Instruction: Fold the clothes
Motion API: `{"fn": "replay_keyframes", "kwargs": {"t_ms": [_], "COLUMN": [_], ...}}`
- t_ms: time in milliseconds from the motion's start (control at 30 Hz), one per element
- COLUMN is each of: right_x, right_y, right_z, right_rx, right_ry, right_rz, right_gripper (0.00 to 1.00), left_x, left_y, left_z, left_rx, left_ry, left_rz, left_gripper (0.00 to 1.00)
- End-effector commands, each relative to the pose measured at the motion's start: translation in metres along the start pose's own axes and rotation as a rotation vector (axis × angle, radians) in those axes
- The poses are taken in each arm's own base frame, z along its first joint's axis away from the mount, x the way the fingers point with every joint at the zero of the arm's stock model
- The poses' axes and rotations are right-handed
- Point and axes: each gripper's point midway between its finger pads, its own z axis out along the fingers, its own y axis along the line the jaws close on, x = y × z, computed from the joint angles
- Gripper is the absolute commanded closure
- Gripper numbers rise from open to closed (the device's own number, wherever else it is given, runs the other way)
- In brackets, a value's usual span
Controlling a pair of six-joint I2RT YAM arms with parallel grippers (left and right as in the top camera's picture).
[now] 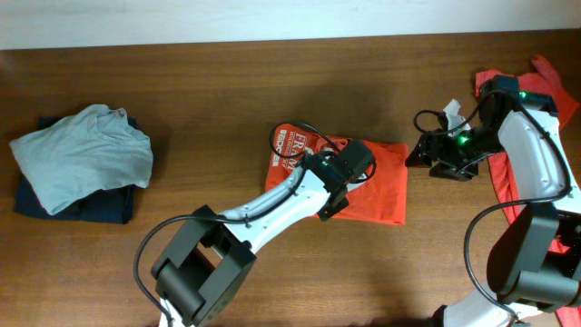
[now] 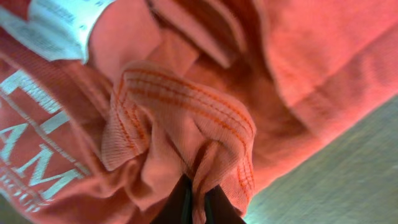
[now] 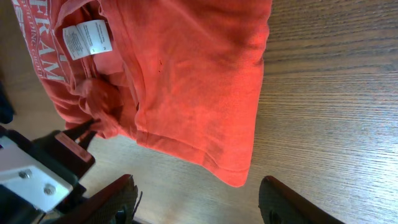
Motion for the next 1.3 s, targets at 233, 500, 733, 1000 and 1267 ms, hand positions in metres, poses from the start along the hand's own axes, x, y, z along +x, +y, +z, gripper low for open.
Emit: {"fn": "replay_keyframes", "kwargs": {"t_ms": [233, 500, 733, 1000, 1267], "right_x": [0.002, 0.002, 0.003, 0.002, -0.006], "right_y": [0.0, 0.0, -0.003, -0.004, -0.008], "right_z": [-0.006, -0.006, -0.006, -0.006, -0.008], "right_rx": [0.01, 0.013, 0.031, 0.032, 0.034], "right_ry": [-0.012, -0.012, -0.008, -0.012, -0.048], "right_rz": [-0.013, -0.013, -0.011, -0.013, -0.013], "right_gripper": [0.32, 0.32, 0.32, 0.3, 0.27], "left_x": [-0.005, -0.016, 0.019, 0.051, 0.045], "left_y": [-0.016, 0.031, 0.133, 0.174, 0.137], "left_z": [-0.012, -0.064, -0.057, -0.015, 0.031], "left_rx": [0.046, -0.092, 0.04, 0.601, 0.801], "left_ry": [0.003, -0.014, -0.023, -0.161, -0.103], "left_rz": [0.017, -0.043, -0.489, -0.773, -0.782], "left_gripper": [0.67, 0.68, 0.37, 0.3, 0.29]}}
